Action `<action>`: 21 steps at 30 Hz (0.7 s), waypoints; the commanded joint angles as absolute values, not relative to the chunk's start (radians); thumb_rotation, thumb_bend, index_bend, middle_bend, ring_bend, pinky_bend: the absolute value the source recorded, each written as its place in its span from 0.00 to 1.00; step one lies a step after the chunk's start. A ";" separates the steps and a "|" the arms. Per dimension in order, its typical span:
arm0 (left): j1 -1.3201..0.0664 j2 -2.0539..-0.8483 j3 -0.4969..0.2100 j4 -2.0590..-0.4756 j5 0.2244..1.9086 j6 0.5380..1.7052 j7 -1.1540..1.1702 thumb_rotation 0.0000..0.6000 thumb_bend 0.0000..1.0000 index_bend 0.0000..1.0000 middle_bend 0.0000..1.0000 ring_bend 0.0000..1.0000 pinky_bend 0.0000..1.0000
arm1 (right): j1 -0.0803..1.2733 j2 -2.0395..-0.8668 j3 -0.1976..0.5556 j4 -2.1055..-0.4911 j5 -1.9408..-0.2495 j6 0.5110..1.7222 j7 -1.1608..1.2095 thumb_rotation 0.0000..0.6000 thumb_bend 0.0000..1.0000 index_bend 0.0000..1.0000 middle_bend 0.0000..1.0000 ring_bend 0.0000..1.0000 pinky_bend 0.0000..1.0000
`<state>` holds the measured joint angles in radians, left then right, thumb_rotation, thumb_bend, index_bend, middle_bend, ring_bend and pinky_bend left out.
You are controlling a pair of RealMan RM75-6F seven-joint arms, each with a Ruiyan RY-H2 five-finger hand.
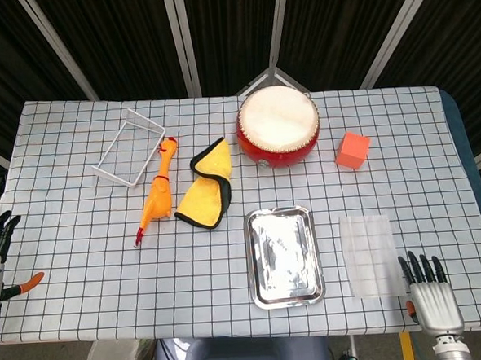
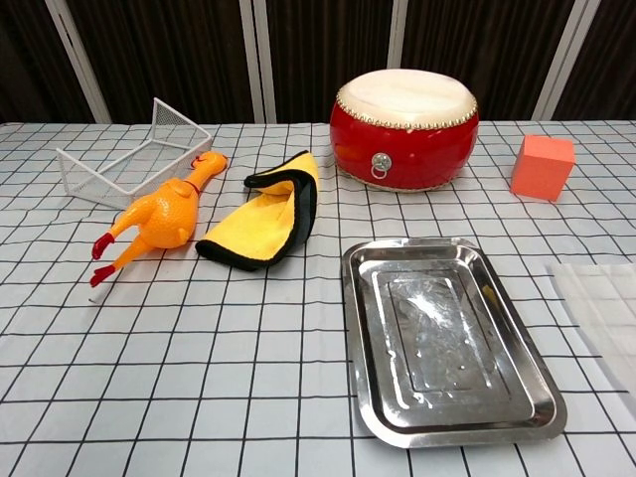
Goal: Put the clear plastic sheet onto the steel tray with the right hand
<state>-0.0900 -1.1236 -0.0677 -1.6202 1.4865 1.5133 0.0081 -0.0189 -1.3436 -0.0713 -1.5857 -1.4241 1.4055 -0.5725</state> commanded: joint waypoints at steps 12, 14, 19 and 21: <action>-0.090 -1.127 -0.064 -1.619 1.491 1.513 0.017 1.00 0.00 0.00 0.00 0.00 0.00 | 0.012 -1.435 -0.044 -1.450 -1.384 1.341 -0.579 1.00 0.39 0.00 0.00 0.00 0.00; -0.090 -1.128 -0.064 -1.618 1.493 1.515 0.020 1.00 0.00 0.00 0.00 0.00 0.00 | 0.017 -1.442 -0.038 -1.442 -1.381 1.336 -0.574 1.00 0.39 0.00 0.00 0.00 0.00; -0.090 -1.128 -0.065 -1.617 1.491 1.515 0.016 1.00 0.00 0.00 0.00 0.00 0.00 | 0.028 -1.452 -0.028 -1.428 -1.372 1.324 -0.570 1.00 0.39 0.00 0.00 0.00 0.00; -0.090 -1.128 -0.065 -1.617 1.490 1.514 0.016 1.00 0.00 0.00 0.00 0.00 0.00 | 0.030 -1.455 -0.026 -1.423 -1.371 1.322 -0.570 1.00 0.39 0.00 0.00 0.00 0.00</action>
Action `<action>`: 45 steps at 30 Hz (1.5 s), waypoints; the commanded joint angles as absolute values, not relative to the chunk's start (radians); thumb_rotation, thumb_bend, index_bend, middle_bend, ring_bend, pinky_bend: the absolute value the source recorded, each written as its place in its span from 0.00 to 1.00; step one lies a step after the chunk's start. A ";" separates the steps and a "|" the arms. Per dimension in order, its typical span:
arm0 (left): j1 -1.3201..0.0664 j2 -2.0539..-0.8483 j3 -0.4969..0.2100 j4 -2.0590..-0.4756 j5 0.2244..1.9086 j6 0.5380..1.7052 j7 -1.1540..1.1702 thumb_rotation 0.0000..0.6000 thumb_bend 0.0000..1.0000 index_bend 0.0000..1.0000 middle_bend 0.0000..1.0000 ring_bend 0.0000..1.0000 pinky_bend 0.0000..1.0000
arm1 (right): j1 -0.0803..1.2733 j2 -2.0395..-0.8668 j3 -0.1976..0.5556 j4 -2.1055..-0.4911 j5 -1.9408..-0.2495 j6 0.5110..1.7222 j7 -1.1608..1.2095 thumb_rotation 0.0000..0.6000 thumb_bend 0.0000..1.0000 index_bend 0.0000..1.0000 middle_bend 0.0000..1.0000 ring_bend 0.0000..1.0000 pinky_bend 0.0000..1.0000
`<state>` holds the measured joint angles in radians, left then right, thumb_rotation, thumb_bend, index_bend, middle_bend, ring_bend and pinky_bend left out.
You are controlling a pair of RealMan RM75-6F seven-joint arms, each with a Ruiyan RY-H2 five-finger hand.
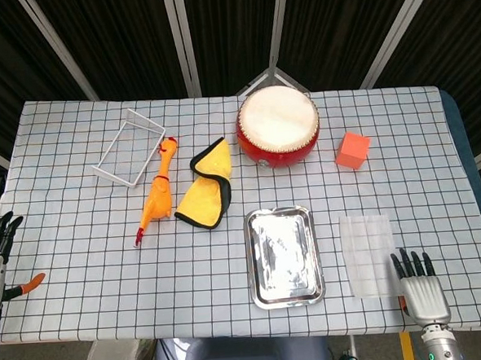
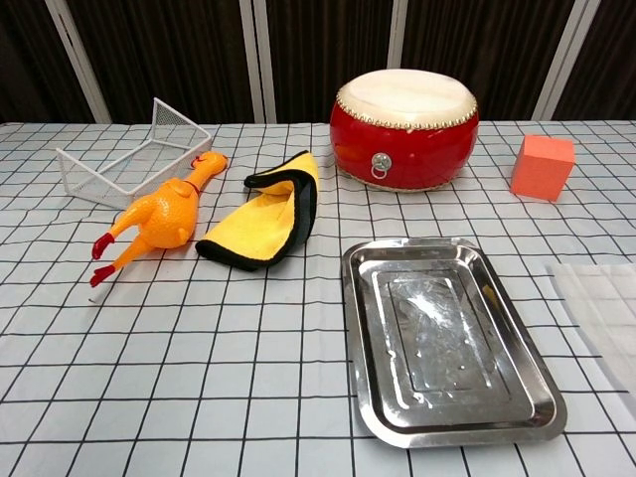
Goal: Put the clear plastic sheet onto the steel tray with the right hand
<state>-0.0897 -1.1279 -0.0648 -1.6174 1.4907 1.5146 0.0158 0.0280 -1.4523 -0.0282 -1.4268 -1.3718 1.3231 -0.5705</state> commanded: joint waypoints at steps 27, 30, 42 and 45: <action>-0.091 -1.128 -0.064 -1.621 1.485 1.508 0.017 1.00 0.00 0.00 0.00 0.00 0.00 | 0.062 -1.513 -0.050 -1.308 -1.568 1.428 -0.354 1.00 0.58 0.62 0.15 0.00 0.00; -0.091 -1.128 -0.064 -1.622 1.485 1.508 0.016 1.00 0.00 0.00 0.00 0.00 0.00 | 0.063 -1.510 -0.053 -1.316 -1.591 1.447 -0.334 1.00 0.58 0.63 0.15 0.00 0.00; -0.091 -1.128 -0.068 -1.619 1.477 1.507 0.015 1.00 0.00 0.00 0.00 0.00 0.00 | 0.119 -1.429 0.024 -1.569 -1.725 1.572 -0.297 1.00 0.58 0.63 0.16 0.00 0.00; -0.092 -1.129 -0.068 -1.616 1.480 1.508 0.019 1.00 0.00 0.00 0.00 0.00 0.00 | 0.140 -1.413 0.027 -1.637 -1.782 1.582 -0.304 1.00 0.58 0.63 0.16 0.00 0.00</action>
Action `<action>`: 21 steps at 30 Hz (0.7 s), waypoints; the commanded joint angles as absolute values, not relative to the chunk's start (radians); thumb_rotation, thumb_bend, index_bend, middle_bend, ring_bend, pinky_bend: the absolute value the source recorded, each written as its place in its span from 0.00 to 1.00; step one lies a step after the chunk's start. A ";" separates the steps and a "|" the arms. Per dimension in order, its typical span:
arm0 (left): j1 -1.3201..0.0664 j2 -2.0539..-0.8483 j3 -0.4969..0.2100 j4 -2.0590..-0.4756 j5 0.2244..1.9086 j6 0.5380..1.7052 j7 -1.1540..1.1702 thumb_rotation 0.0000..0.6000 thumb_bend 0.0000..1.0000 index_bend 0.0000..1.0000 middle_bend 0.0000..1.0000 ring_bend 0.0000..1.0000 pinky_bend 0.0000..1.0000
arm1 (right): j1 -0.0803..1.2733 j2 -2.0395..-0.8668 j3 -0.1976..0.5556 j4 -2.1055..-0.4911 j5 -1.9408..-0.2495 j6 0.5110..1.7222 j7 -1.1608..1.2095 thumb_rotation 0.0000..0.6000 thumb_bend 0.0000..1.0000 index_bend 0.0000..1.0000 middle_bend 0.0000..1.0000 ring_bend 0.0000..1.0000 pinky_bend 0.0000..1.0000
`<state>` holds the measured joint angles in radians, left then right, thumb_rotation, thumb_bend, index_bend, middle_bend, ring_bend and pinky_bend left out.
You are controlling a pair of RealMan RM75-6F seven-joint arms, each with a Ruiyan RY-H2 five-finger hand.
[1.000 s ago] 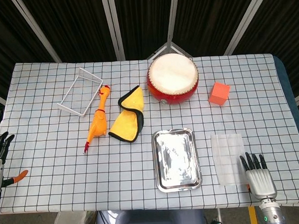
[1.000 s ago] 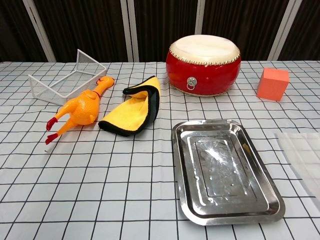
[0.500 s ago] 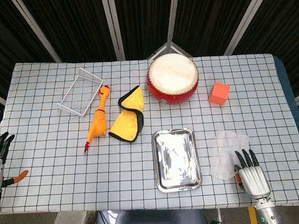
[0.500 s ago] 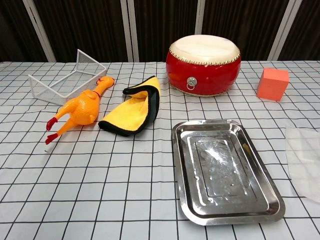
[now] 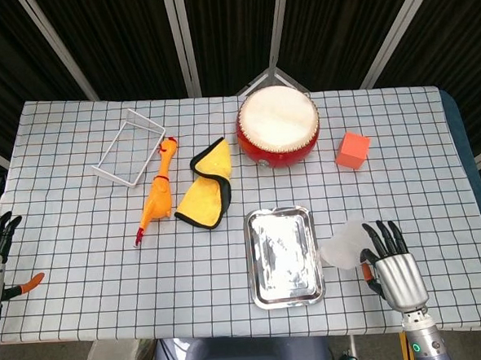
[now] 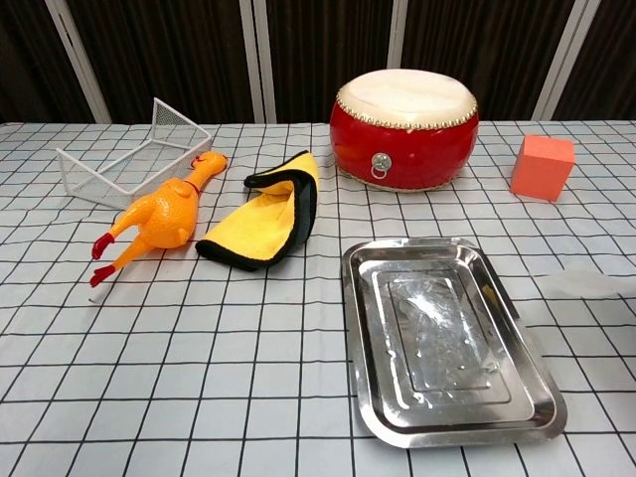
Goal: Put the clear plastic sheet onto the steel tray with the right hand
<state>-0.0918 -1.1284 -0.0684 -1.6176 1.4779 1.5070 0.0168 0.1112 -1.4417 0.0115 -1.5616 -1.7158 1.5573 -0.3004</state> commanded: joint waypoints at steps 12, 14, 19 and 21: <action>-0.093 -1.128 -0.067 -1.611 1.482 1.506 0.010 1.00 0.00 0.00 0.00 0.00 0.00 | 0.139 -1.477 -0.095 -1.623 -1.946 1.582 -0.246 1.00 0.58 0.65 0.17 0.00 0.00; -0.093 -1.128 -0.066 -1.611 1.485 1.507 0.011 1.00 0.00 0.00 0.00 0.00 0.00 | 0.142 -1.486 -0.120 -1.569 -1.973 1.582 -0.208 1.00 0.58 0.65 0.17 0.00 0.00; -0.093 -1.128 -0.065 -1.610 1.485 1.507 0.010 1.00 0.00 0.00 0.00 0.00 0.00 | 0.151 -1.486 -0.146 -1.469 -1.962 1.560 -0.119 1.00 0.58 0.66 0.18 0.00 0.00; -0.094 -1.128 -0.065 -1.610 1.485 1.505 0.010 1.00 0.00 0.00 0.00 0.00 0.00 | 0.160 -1.483 -0.146 -1.446 -1.946 1.541 -0.085 1.00 0.58 0.67 0.18 0.00 0.00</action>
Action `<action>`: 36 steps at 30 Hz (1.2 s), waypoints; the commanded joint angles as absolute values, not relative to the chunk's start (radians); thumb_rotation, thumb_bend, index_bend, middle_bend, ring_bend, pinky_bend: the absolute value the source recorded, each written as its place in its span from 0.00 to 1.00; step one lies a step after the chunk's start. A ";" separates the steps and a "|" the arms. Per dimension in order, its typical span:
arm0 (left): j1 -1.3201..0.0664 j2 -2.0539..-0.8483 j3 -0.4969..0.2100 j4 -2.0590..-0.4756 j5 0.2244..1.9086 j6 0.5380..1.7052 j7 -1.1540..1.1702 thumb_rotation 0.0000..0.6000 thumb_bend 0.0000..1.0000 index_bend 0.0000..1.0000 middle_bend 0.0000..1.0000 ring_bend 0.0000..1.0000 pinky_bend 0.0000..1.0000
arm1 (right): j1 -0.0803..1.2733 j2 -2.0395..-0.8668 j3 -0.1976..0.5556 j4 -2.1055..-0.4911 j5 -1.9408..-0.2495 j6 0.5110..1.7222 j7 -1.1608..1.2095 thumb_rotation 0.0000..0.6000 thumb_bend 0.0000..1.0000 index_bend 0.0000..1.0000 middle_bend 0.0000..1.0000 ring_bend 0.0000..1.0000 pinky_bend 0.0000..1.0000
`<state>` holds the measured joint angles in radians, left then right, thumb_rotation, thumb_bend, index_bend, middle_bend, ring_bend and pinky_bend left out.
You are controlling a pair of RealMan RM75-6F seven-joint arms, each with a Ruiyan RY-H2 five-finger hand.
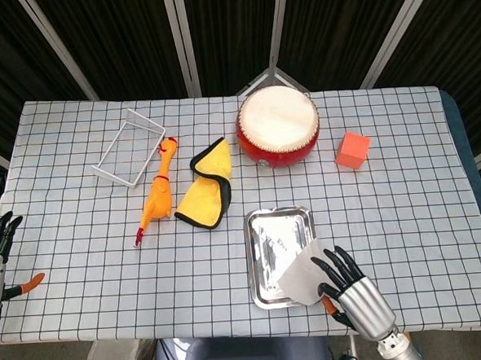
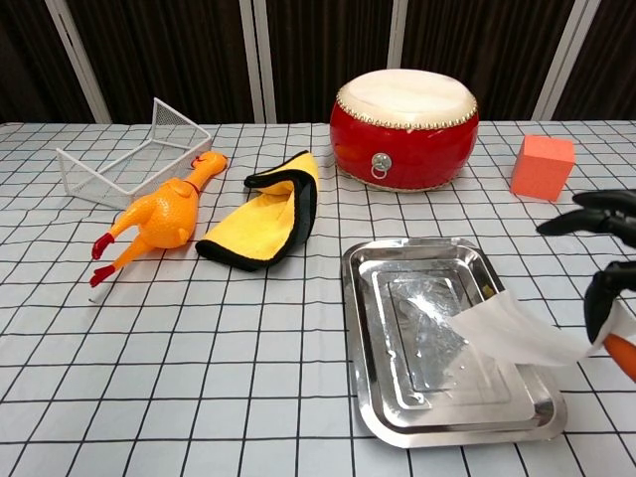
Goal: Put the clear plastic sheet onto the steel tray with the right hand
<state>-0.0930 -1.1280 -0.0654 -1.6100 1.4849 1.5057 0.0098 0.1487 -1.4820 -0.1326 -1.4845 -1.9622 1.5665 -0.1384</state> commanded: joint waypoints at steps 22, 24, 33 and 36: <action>-0.099 -1.125 -0.073 -1.610 1.460 1.488 0.004 1.00 0.00 0.00 0.00 0.00 0.00 | 0.353 -1.524 -0.010 -1.483 -1.935 1.410 -0.024 1.00 0.58 0.68 0.20 0.00 0.00; -0.100 -1.125 -0.072 -1.611 1.459 1.483 0.005 1.00 0.00 0.00 0.00 0.00 0.00 | 0.367 -1.525 0.002 -1.488 -1.935 1.406 -0.029 1.00 0.58 0.68 0.19 0.00 0.00; -0.101 -1.125 -0.074 -1.615 1.451 1.478 0.005 1.00 0.00 0.00 0.00 0.00 0.00 | 0.409 -1.509 0.050 -1.583 -1.950 1.436 -0.037 1.00 0.58 0.68 0.20 0.00 0.00; -0.101 -1.124 -0.073 -1.617 1.452 1.477 0.006 1.00 0.00 0.00 0.00 0.00 0.00 | 0.406 -1.511 0.036 -1.611 -1.955 1.444 -0.036 1.00 0.58 0.68 0.19 0.00 0.00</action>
